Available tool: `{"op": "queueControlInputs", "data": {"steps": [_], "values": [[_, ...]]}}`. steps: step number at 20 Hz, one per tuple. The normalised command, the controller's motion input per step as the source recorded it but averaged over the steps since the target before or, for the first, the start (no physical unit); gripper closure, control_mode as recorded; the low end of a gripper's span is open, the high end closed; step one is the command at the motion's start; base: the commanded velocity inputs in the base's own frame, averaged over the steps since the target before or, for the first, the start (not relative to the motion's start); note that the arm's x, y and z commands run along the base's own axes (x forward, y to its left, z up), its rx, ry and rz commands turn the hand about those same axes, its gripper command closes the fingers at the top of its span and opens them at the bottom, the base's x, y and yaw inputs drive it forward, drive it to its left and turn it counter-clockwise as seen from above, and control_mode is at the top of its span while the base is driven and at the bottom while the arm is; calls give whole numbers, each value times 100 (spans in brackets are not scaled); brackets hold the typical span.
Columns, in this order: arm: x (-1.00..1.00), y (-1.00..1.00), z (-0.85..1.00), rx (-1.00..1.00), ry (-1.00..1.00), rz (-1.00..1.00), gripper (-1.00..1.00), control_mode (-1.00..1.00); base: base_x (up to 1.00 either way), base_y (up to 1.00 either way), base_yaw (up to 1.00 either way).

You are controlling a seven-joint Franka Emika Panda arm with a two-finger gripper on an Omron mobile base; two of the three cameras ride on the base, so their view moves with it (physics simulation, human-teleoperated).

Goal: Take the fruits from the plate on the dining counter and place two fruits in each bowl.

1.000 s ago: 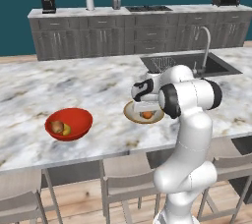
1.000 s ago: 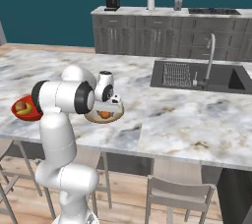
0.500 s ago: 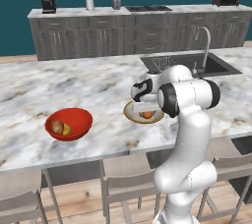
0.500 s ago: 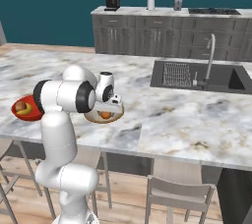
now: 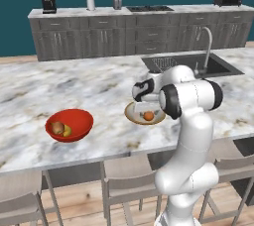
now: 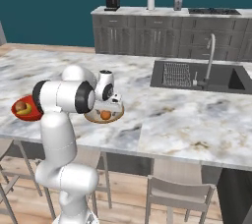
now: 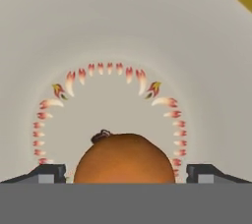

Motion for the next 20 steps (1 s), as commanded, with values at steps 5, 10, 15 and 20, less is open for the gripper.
{"op": "queueControlInputs", "data": {"steps": [5,10,15,20], "values": [[-33,0,68,0,0,0,-100,-100,0,0,0],[-74,0,72,0,0,0,-100,-100,0,0,0],[-98,0,67,0,-4,0,-100,-100,0,0,0],[-93,0,68,0,-12,0,-100,-100,0,0,0]]}}
